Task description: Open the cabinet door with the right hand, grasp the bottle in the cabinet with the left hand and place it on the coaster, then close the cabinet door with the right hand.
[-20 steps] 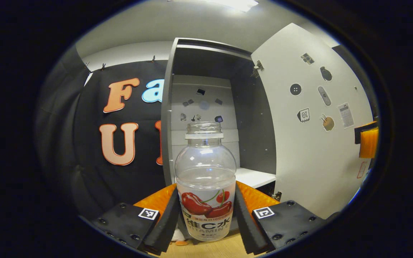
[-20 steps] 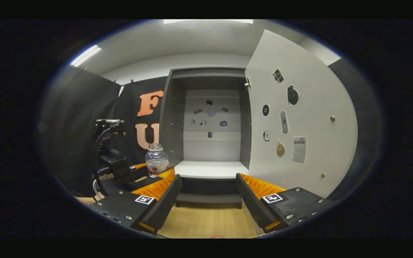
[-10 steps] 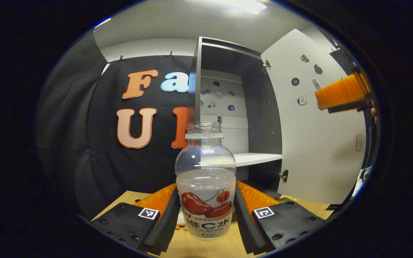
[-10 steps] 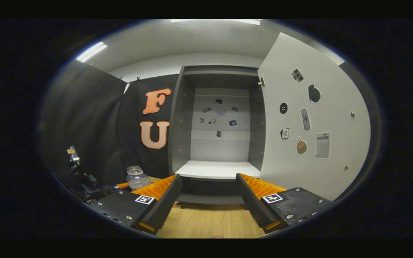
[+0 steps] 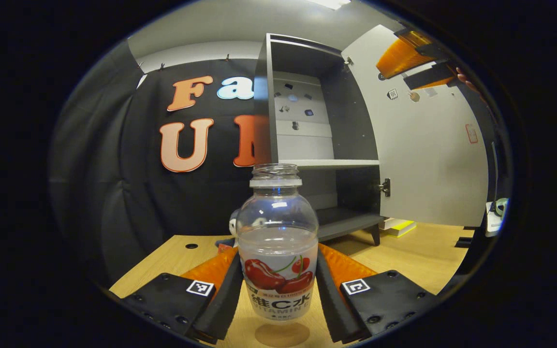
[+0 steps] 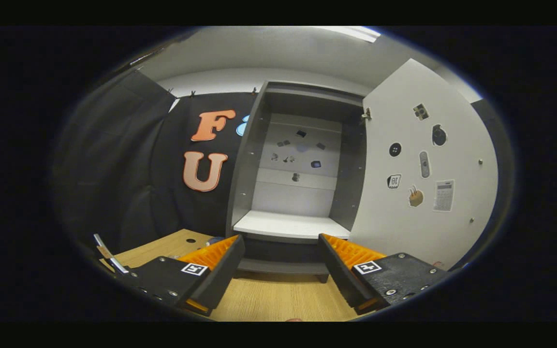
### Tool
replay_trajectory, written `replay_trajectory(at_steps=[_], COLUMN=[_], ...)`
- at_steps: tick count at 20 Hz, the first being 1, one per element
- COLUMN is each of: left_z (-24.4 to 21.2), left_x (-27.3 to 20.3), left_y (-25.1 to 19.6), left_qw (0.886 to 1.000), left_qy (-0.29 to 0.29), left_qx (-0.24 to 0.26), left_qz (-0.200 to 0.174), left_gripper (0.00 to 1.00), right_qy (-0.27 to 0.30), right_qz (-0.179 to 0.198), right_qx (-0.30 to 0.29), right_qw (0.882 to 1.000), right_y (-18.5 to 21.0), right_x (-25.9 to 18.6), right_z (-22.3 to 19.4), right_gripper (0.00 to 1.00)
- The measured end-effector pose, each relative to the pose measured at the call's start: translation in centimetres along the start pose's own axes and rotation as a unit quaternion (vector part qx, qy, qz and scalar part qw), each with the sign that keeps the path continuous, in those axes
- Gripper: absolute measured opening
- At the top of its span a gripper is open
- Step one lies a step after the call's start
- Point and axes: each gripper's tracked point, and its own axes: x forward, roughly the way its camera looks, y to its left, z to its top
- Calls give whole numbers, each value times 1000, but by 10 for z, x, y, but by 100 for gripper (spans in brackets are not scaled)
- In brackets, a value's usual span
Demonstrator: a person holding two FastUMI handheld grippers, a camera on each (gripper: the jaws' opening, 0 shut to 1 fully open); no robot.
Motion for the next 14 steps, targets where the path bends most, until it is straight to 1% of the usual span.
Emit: replay_trajectory(at_steps=[4, 7, 9, 11, 14], left_z=[-44, -70, -80, -85, -84], left_x=[-3, -1, -1, -1, -1], left_y=[0, 0, 3, 3, 0], left_qw=[999, 999, 999, 998, 998], left_qy=[28, 44, 52, 54, 54], left_qx=[-14, -13, -16, -27, -22], left_qz=[-7, -7, -6, -5, -4], left_gripper=[81, 81, 81, 81, 82], right_qy=[10, 21, 24, 29, 36], right_qz=[-6, 0, -2, -3, 4], right_qx=[-24, -25, -22, -26, -28], right_qw=[1000, 999, 999, 999, 999], right_y=[11, 20, 20, 19, 20], right_x=[4, 5, 9, 12, 12], right_z=[-12, -20, -23, -26, -28], right_gripper=[95, 95, 96, 95, 95])
